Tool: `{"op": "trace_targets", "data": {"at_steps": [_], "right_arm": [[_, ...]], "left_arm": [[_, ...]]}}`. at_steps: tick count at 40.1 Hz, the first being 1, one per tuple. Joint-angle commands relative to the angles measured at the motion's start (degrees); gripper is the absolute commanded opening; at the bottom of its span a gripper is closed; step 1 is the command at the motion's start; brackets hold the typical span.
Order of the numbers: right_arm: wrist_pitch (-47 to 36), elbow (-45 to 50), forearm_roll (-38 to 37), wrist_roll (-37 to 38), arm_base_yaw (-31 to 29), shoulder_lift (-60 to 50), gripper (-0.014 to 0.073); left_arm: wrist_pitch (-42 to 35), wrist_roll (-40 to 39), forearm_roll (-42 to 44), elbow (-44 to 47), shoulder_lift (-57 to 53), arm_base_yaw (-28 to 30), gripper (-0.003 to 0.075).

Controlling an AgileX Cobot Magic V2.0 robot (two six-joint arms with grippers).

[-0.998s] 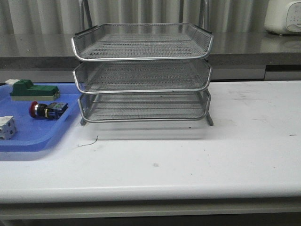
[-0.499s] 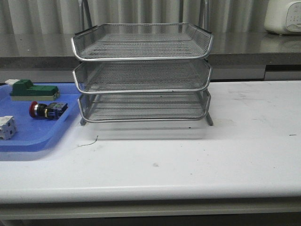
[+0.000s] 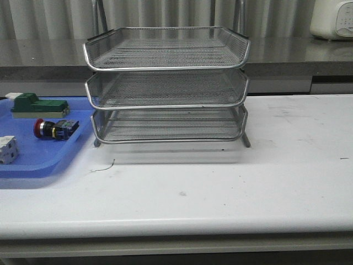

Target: Place button on rack with both arms

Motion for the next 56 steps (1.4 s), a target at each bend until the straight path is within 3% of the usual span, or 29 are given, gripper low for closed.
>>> {"op": "trace_targets", "data": {"at_steps": [1, 9, 21, 24, 27, 32, 35, 37, 46, 56], "right_arm": [[-0.4, -7.6, -0.4, -0.1, -0.3, 0.4, -0.006], [7.6, -18.9, 6.2, 0.0, -0.3, 11.4, -0.006], [7.3, -22.1, 7.1, 0.0, -0.3, 23.9, -0.0056], [7.2, -22.1, 7.1, 0.0, -0.3, 24.0, -0.0011], [7.0, -22.1, 7.0, 0.0, -0.3, 24.0, 0.0114], [7.0, -22.1, 7.0, 0.0, -0.3, 24.0, 0.0398], [6.4, -21.8, 7.0, 0.0, -0.3, 24.0, 0.0507], [5.8, -21.4, 7.0, 0.0, -0.3, 24.0, 0.0552], [5.5, -21.6, 9.0, 0.0, -0.3, 25.8, 0.0561], [6.0, -25.3, 16.3, 0.0, -0.3, 39.6, 0.0561]], "left_arm": [[-0.5, -0.4, 1.6, -7.9, 3.5, -0.4, -0.0019], [8.4, -0.4, 6.1, -18.2, 17.3, -0.4, -0.0019], [7.0, -0.4, 6.1, -20.1, 26.9, -0.4, -0.0018], [7.1, -0.4, 6.1, -20.1, 26.9, -0.4, 0.0002], [7.1, -0.4, 6.1, -20.1, 26.9, -0.4, 0.0101], [7.4, -0.4, 5.7, -19.9, 26.9, -0.4, 0.0404], [7.4, -0.4, 5.7, -19.9, 26.9, -0.4, 0.0563], [7.4, -0.4, 5.7, -19.9, 26.9, -0.4, 0.062], [7.4, -0.4, 5.7, -19.9, 26.9, -0.4, 0.0641], [7.4, -0.4, 5.7, -19.9, 26.9, -0.4, 0.064]]}}
